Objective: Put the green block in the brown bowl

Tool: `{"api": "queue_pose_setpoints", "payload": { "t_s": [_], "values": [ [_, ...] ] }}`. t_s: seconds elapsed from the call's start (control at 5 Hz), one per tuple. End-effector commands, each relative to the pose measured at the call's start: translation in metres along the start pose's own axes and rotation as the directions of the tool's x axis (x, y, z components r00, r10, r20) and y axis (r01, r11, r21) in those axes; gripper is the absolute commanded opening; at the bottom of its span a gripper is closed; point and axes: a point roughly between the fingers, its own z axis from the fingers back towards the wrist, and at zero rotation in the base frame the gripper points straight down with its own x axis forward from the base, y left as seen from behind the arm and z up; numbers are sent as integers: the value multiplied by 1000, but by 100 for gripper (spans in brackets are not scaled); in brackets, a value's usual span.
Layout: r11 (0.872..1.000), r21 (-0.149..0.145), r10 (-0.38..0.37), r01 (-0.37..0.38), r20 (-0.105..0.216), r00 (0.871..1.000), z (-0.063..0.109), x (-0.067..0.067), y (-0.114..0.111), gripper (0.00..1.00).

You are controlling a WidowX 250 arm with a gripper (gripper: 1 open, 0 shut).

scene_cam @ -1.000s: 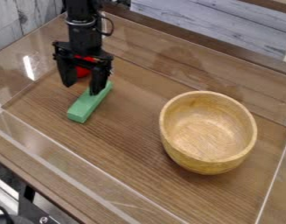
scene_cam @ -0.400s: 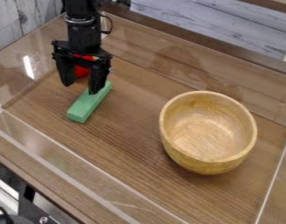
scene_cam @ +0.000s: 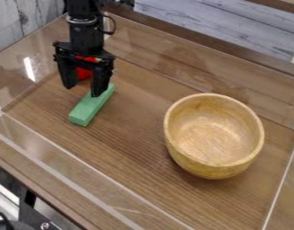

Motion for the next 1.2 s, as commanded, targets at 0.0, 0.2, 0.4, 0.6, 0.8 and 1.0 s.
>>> {"api": "queue_pose_setpoints", "payload": {
  "t_s": [0.0, 0.2, 0.4, 0.6, 0.8, 1.0],
  "values": [
    [1000, 11, 2, -3, 40, 999, 13, 4, 3, 100],
    [1000, 9, -1, 0, 36, 999, 13, 3, 2, 100],
    [1000, 10, 0, 0, 21, 1000, 0, 4, 1, 100],
    [1000, 12, 4, -4, 7, 1000, -14, 5, 0, 100],
    [1000, 10, 5, -5, 7, 1000, -17, 6, -1, 0],
    [1000, 2, 7, -7, 10, 1000, -12, 4, -2, 0]
  ]
}}
